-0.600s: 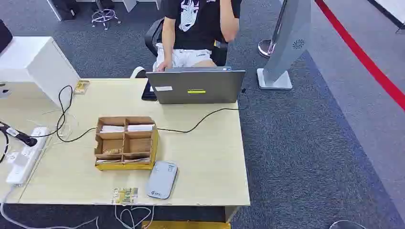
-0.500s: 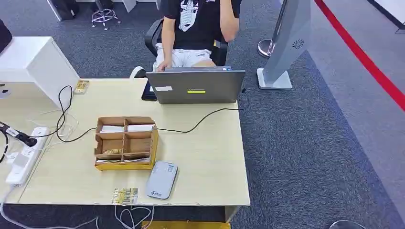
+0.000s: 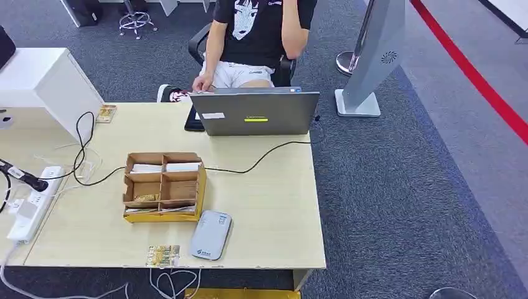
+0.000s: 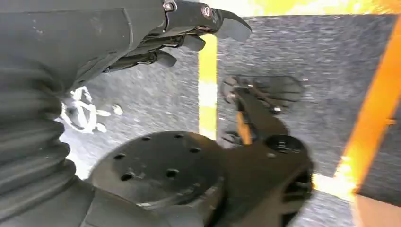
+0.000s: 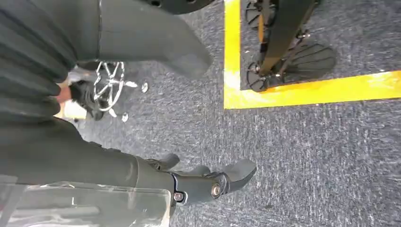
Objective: Pass the card to the sensor for recognition and then transmit it.
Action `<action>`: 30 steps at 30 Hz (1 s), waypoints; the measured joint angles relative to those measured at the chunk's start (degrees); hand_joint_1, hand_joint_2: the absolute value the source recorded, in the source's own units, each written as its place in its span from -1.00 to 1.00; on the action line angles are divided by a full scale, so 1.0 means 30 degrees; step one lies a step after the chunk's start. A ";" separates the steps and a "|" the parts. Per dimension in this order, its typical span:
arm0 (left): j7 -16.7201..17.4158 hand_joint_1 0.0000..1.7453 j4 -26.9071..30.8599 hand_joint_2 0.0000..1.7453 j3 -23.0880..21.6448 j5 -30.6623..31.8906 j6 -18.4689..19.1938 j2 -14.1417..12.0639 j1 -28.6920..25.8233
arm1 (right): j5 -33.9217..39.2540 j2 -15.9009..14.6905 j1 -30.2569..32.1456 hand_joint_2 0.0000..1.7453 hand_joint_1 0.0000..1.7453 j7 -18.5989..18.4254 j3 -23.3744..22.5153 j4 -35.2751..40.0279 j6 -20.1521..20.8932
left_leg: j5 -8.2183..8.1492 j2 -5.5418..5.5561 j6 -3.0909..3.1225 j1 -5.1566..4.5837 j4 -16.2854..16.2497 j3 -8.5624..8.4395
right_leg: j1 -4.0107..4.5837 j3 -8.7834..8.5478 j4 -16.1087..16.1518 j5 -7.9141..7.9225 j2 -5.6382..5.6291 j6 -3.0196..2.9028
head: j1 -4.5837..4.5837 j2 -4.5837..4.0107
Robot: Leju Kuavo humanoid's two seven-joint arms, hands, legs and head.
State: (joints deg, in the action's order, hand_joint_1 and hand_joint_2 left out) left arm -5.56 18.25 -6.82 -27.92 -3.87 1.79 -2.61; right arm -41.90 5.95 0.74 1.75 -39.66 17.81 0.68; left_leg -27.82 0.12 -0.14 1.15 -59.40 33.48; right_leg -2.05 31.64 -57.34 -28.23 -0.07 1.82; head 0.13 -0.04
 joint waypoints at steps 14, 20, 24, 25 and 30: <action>-0.4042 -1.00 -0.0874 1.00 -0.0022 -0.4398 0.1216 -0.0007 0.0671 | -0.3306 0.0801 -0.1180 -1.00 -1.00 0.2024 -0.6760 -0.0728 0.0262 | 0.0000 0.0000 0.0000 0.0001 0.0000 0.0000 | 0.0001 -0.0001 0.0000 0.0000 0.0000 0.0000 | 0.0007 0.0000; -0.5800 -1.00 -0.0816 1.00 0.0447 -0.4387 0.2297 -0.0226 0.0669 | -0.3656 0.0911 -0.1485 -1.00 -1.00 0.3013 -0.8350 -0.0874 0.0525 | 0.0001 -0.0001 0.0000 0.0001 -0.0001 -0.0002 | -0.0001 -0.0001 -0.0001 0.0001 -0.0001 0.0000 | 0.0000 0.0000; -0.6811 -1.00 -0.0191 1.00 0.1899 -0.3570 0.3233 -0.0190 0.0626 | -0.3707 0.0932 -0.1595 1.00 -1.00 0.3402 -0.9250 -0.0954 0.0583 | 0.0002 0.0000 0.0000 0.0000 -0.0002 -0.0002 | 0.0000 -0.0003 -0.0001 0.0001 0.0000 0.0000 | 0.0000 0.0000; -0.6935 -1.00 0.0038 1.00 0.2260 -0.3356 0.3403 -0.0131 0.0620 | -0.3744 0.0940 -0.1610 1.00 -1.00 0.3445 -0.9390 -0.0976 0.0583 | 0.0002 0.0000 0.0000 0.0000 -0.0001 -0.0003 | -0.0001 -0.0002 -0.0001 0.0002 0.0000 0.0000 | 0.0000 0.0000; -0.7299 -1.00 0.1772 1.00 0.4559 -0.2118 0.4262 0.0445 0.0575 | -0.3809 0.1013 -0.1744 1.00 -1.00 0.3445 -1.0162 -0.1100 0.0510 | 0.0006 0.0000 0.0001 0.0000 -0.0001 -0.0005 | 0.0000 -0.0007 -0.0001 0.0002 0.0000 -0.0001 | 0.0000 0.0000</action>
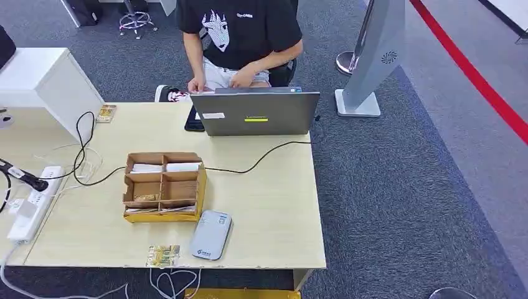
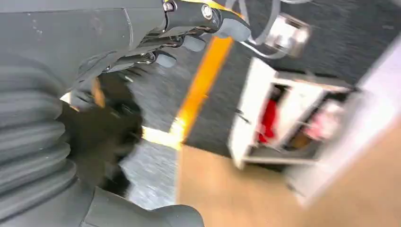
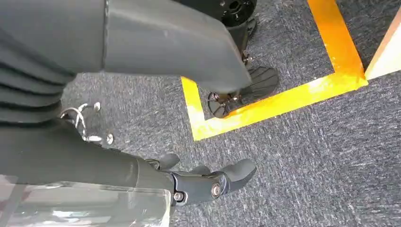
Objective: Pass the card to the sensor for recognition and then transmit it.
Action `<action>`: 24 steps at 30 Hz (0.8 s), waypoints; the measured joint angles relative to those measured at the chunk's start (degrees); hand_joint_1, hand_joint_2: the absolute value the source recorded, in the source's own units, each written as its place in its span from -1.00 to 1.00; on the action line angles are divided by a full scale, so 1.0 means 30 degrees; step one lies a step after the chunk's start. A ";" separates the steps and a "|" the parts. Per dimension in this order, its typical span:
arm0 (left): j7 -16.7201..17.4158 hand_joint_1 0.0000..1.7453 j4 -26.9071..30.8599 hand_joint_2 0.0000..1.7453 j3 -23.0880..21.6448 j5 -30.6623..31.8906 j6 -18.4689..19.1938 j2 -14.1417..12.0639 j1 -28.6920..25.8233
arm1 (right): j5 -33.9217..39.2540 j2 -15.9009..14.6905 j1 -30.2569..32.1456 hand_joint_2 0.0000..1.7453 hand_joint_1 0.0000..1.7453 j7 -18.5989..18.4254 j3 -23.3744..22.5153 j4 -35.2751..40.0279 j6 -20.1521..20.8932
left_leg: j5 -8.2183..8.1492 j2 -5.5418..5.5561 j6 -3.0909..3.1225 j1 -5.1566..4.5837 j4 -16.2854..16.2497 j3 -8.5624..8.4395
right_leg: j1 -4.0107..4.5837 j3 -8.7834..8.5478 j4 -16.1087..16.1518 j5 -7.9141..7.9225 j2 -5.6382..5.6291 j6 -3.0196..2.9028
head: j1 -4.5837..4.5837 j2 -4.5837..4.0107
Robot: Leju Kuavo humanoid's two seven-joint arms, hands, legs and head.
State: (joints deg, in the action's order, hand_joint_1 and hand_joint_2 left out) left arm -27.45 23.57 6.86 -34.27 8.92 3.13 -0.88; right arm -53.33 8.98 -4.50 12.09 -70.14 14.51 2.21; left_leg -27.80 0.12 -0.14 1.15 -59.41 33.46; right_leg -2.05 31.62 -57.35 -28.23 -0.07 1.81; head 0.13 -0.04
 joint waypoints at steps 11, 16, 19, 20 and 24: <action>-0.1020 -1.00 0.6354 1.00 0.4397 0.1996 0.0473 0.1545 -0.1005 | 0.0292 0.0146 -0.0200 1.00 -1.00 -0.0255 -0.1457 -0.0160 -0.0437 | 0.0002 0.0003 0.0001 0.0001 0.0001 -0.0001 | 0.0001 -0.0001 -0.0002 0.0007 0.0001 -0.0007 | 0.0000 0.0000; -0.1565 -1.00 0.9625 1.00 0.5704 0.2475 0.0110 0.2189 -0.1810 | 0.0735 0.0204 -0.0314 1.00 -1.00 0.0028 -0.2148 -0.0204 -0.0474 | 0.0001 0.0003 0.0001 0.0000 0.0000 0.0003 | 0.0001 0.0001 -0.0001 0.0006 0.0001 -0.0006 | 0.0000 0.0000; -0.1887 -1.00 1.1498 1.00 0.6415 0.2746 -0.0117 0.2528 -0.2227 | 0.1122 0.0248 -0.0386 1.00 -1.00 0.0270 -0.2579 -0.0219 -0.0437 | 0.0002 0.0003 0.0001 0.0000 0.0000 0.0002 | 0.0001 0.0000 -0.0002 0.0006 0.0001 -0.0006 | 0.0000 0.0000; -0.1973 -1.00 1.2241 1.00 0.6617 0.2855 -0.0183 0.2637 -0.2403 | 0.1305 0.0255 -0.0403 1.00 -1.00 0.0416 -0.2725 -0.0226 -0.0371 | 0.0001 0.0002 0.0001 0.0000 0.0001 0.0001 | 0.0000 0.0000 -0.0002 0.0006 0.0001 -0.0006 | 0.0000 0.0000; -0.2294 -1.00 1.4704 1.00 0.7076 0.3291 -0.0531 0.2972 -0.2931 | 0.2119 0.0270 -0.0459 1.00 -1.00 0.1005 -0.3117 -0.0254 0.0065 | 0.0002 0.0003 0.0001 0.0002 0.0000 0.0001 | 0.0002 0.0001 -0.0002 0.0006 0.0004 -0.0006 | -0.0007 0.0000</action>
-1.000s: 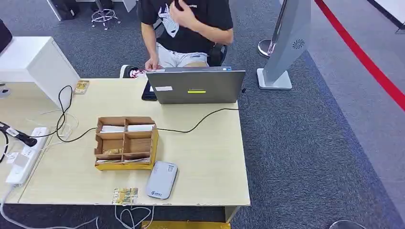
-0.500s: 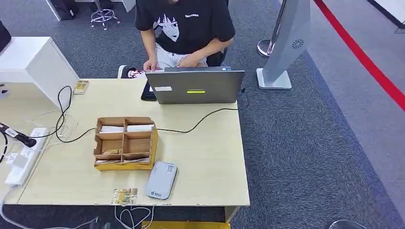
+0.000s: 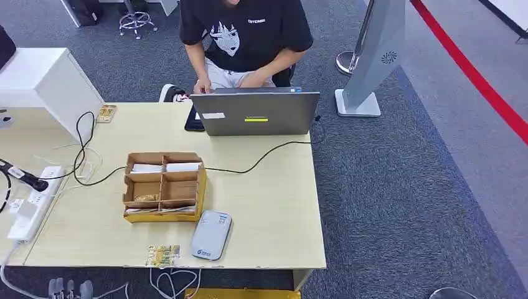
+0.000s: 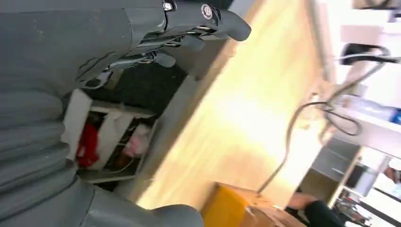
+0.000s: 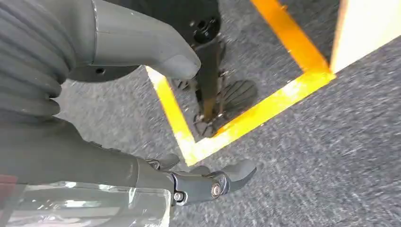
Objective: Pass the card to the sensor for recognition and then transmit it.
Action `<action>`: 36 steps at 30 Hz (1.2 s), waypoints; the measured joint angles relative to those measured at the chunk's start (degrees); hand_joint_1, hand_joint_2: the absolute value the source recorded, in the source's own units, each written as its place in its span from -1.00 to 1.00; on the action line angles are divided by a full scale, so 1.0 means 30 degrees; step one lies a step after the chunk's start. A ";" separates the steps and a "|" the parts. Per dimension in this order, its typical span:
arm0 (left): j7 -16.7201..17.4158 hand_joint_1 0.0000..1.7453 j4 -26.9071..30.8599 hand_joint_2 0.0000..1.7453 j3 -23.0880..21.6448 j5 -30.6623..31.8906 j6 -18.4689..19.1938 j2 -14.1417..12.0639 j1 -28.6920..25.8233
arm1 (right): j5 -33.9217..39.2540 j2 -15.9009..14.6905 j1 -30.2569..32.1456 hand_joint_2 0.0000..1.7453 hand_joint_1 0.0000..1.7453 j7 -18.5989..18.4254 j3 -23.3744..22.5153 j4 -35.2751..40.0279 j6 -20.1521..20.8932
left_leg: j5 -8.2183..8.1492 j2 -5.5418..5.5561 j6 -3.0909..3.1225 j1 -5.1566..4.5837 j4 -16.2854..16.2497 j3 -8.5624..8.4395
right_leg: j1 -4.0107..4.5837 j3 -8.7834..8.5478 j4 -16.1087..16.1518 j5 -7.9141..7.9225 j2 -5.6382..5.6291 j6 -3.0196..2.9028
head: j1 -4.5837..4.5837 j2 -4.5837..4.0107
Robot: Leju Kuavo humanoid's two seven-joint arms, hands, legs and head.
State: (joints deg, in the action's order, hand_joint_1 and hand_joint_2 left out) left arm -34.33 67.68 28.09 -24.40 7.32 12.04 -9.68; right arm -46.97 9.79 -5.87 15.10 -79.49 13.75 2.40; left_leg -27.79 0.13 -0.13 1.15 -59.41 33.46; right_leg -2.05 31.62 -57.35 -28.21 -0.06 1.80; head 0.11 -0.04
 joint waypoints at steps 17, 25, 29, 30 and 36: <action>-0.0985 -1.00 1.1365 1.00 0.0197 0.4490 -0.2894 0.1341 -0.1619 | 0.3149 0.0102 -0.0258 1.00 -1.00 0.1327 -0.1108 -0.0037 0.0890 | 0.0000 -0.0005 -0.0001 0.0000 -0.0001 -0.0003 | -0.0001 0.0006 0.0000 0.0000 -0.0005 0.0000 | 0.0007 0.0000; -0.0308 -1.00 1.3337 1.00 -0.0312 0.9490 -0.3075 0.1399 -0.0677 | 0.3804 0.0102 -0.0327 1.00 -1.00 0.1291 -0.1101 -0.0117 0.1057 | 0.0005 -0.0006 -0.0001 0.0000 -0.0002 -0.0012 | -0.0001 0.0003 0.0000 0.0004 -0.0005 -0.0002 | 0.0015 0.0000; 0.0493 -1.00 1.3315 1.00 -0.0670 1.1973 -0.3213 0.0970 0.0371 | 0.3833 0.0102 -0.0400 1.00 -1.00 0.1079 -0.1101 -0.0154 0.1145 | 0.0007 -0.0006 -0.0001 0.0001 -0.0002 -0.0017 | 0.0000 0.0004 0.0000 0.0011 -0.0010 -0.0008 | 0.0021 0.0000; 0.0683 -1.00 1.3272 1.00 -0.0735 1.2536 -0.3250 0.0854 0.0652 | 0.3833 0.0102 -0.0416 1.00 -1.00 0.1028 -0.1100 -0.0161 0.1159 | 0.0007 -0.0006 -0.0001 0.0001 -0.0002 -0.0017 | 0.0000 0.0004 -0.0001 0.0011 -0.0010 -0.0008 | 0.0014 0.0000; 0.1886 -1.00 1.2529 1.00 -0.1201 1.5910 -0.3418 -0.0013 0.2253 | 0.3651 0.0102 -0.0517 1.00 -1.00 0.0751 -0.1072 -0.0212 0.1137 | 0.0007 -0.0009 -0.0002 0.0000 -0.0005 -0.0018 | -0.0001 0.0011 -0.0002 0.0011 -0.0022 -0.0008 | 0.0014 0.0000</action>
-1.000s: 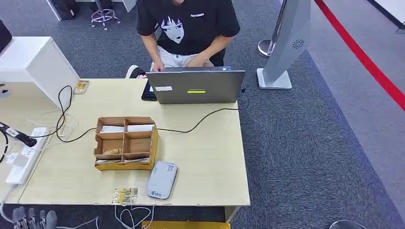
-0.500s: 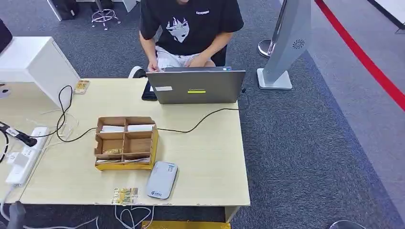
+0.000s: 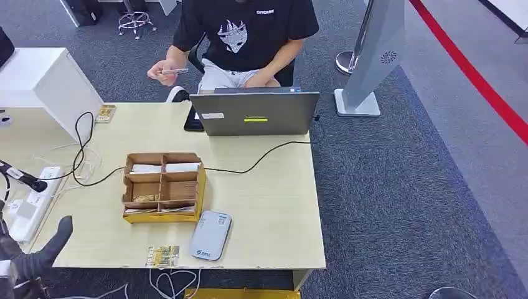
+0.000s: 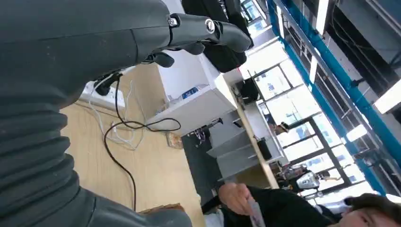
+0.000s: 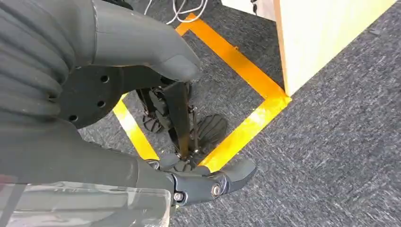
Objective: Pass the card to the sensor for recognition and then transmit it.
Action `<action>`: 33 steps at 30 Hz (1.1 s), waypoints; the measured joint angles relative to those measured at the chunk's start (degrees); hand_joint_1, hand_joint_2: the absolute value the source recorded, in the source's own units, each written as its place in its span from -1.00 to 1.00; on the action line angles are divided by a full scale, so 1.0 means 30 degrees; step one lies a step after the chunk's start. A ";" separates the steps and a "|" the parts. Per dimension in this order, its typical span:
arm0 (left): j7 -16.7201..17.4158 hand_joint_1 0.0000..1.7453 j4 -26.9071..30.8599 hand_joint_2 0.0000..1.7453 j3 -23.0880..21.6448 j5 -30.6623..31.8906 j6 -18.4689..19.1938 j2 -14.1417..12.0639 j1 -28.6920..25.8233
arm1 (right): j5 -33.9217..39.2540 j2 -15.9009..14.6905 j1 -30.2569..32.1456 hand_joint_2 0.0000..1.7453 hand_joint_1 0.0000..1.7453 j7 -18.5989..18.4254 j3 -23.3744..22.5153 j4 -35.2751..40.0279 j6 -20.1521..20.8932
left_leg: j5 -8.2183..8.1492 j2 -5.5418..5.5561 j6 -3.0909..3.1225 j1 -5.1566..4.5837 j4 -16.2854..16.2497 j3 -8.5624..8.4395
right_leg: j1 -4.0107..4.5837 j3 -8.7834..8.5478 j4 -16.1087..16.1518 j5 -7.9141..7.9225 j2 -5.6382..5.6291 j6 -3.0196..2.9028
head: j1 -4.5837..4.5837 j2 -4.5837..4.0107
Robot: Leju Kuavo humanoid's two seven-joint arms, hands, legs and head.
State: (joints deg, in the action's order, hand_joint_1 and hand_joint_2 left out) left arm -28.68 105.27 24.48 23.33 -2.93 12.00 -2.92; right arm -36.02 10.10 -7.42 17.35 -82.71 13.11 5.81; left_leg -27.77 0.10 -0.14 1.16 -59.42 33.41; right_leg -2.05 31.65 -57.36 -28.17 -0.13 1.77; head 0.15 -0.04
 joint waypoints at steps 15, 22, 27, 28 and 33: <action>0.2457 -1.00 -0.3368 1.00 -0.1364 0.6715 -0.0364 -0.2005 0.3958 | -0.0234 0.0000 -0.0069 1.00 -1.00 -0.0503 0.0131 -0.0073 -0.0138 | 0.0013 -0.0045 -0.0004 0.0001 -0.0005 0.0000 | 0.0000 0.0022 -0.0007 0.0007 -0.0036 -0.0001 | -0.0036 0.0000; 0.3861 -1.00 -0.5950 1.00 -0.2441 0.9829 -0.0757 -0.3052 0.6064 | -0.0430 -0.0007 -0.0108 1.00 -1.00 -0.0662 0.0167 -0.0095 0.0138 | 0.0014 -0.0043 -0.0006 0.0001 -0.0006 0.0000 | 0.0000 0.0018 -0.0008 0.0011 -0.0036 -0.0004 | -0.0022 0.0000; 0.4883 -1.00 -0.7864 1.00 -0.3207 1.1998 -0.1115 -0.3834 0.7583 | -0.0445 0.0000 -0.0245 1.00 -1.00 -0.0466 0.0306 -0.0124 0.0627 | 0.0016 -0.0043 -0.0007 0.0001 -0.0005 0.0003 | 0.0000 0.0015 -0.0015 0.0013 -0.0040 -0.0005 | -0.0022 0.0000; 0.5094 -1.00 -0.8096 1.00 -0.3322 1.2456 -0.1188 -0.4029 0.7786 | -0.0525 0.0015 -0.0311 1.00 -1.00 -0.0314 0.0438 -0.0131 0.0699 | 0.0016 -0.0048 -0.0008 0.0001 -0.0005 0.0002 | 0.0000 0.0019 -0.0015 0.0014 -0.0044 -0.0007 | -0.0022 0.0000; 0.6311 -1.00 -0.9575 1.00 -0.4162 1.4649 -0.1428 -0.4847 0.8988 | -0.1181 0.0241 -0.0774 1.00 -1.00 0.0650 0.1254 -0.0160 0.0918 | 0.0020 -0.0044 -0.0011 0.0002 -0.0005 0.0003 | 0.0001 0.0018 -0.0020 0.0022 -0.0045 -0.0016 | 0.0000 0.0000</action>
State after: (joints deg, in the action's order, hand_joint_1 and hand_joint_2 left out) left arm -9.74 76.54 12.00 67.28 -7.21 -2.54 24.05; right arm -39.56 10.82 -9.75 19.30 -78.94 12.63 8.57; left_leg -27.71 -0.03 -0.17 1.16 -59.43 33.42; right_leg -2.04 31.71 -57.41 -28.11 -0.26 1.72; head 0.15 -0.04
